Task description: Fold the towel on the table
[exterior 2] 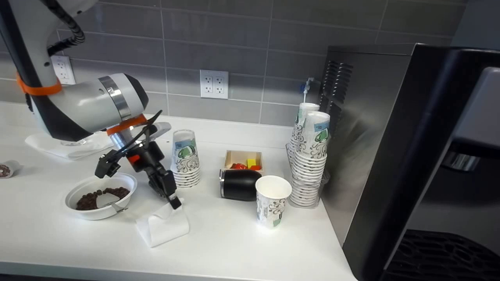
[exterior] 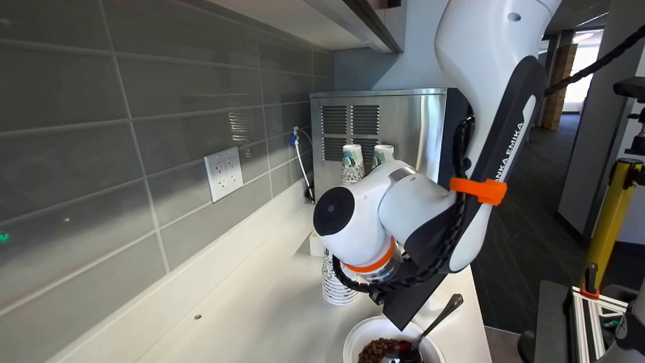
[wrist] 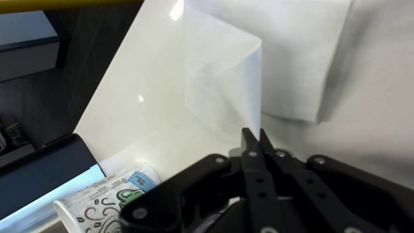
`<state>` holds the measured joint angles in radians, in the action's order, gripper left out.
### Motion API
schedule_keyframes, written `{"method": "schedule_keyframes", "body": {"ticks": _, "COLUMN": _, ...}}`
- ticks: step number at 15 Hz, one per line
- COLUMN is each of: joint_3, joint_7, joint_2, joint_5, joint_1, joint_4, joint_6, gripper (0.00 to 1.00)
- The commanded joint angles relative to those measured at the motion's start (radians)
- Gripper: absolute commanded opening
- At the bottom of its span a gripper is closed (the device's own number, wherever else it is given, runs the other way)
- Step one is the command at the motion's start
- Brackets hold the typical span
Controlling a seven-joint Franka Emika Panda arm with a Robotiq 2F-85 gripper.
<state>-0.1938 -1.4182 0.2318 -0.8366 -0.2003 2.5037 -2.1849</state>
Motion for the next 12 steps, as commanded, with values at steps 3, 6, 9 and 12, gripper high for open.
{"method": "schedule_keyframes", "body": {"ticks": 3, "joint_3": 0.022, "joint_7": 0.06, "joint_2": -0.009, "joint_5": -0.007, "joint_1": -0.003, "joint_4": 0.021, "joint_6": -0.098, "gripper": 0.0}}
{"method": "schedule_keyframes", "body": {"ticks": 6, "joint_3": 0.034, "joint_7": 0.088, "joint_2": -0.021, "joint_5": 0.002, "joint_1": 0.003, "joint_4": 0.044, "joint_6": -0.155, "gripper": 0.0}}
{"method": "schedule_keyframes", "body": {"ticks": 9, "joint_3": 0.047, "joint_7": 0.122, "joint_2": -0.033, "joint_5": 0.015, "joint_1": 0.012, "joint_4": 0.07, "joint_6": -0.217, "gripper": 0.0}}
{"method": "schedule_keyframes", "body": {"ticks": 12, "joint_3": 0.06, "joint_7": 0.147, "joint_2": -0.047, "joint_5": 0.021, "joint_1": 0.02, "joint_4": 0.091, "joint_6": -0.27, "gripper": 0.0}}
